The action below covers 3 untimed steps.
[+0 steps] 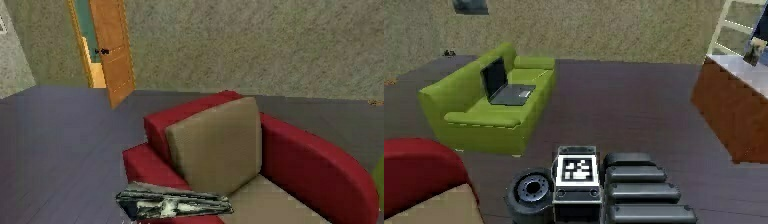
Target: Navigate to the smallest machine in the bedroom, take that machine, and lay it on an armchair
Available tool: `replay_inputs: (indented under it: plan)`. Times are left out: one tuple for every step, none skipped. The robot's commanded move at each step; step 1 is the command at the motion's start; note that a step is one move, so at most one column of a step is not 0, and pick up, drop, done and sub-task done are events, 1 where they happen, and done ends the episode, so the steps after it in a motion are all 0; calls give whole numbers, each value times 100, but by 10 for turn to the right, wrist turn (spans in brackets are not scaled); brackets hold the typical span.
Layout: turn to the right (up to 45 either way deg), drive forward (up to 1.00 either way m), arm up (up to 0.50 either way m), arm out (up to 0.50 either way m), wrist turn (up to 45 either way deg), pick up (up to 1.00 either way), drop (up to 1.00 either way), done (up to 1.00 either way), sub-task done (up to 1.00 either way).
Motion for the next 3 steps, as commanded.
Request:
replay_inputs:
  plan:
    - [-450,0,0,0,0,0,0,0,0]
    - [0,0,0,48,0,0,0,0,0]
    - [0,0,0,0,450,0,0,0,0]
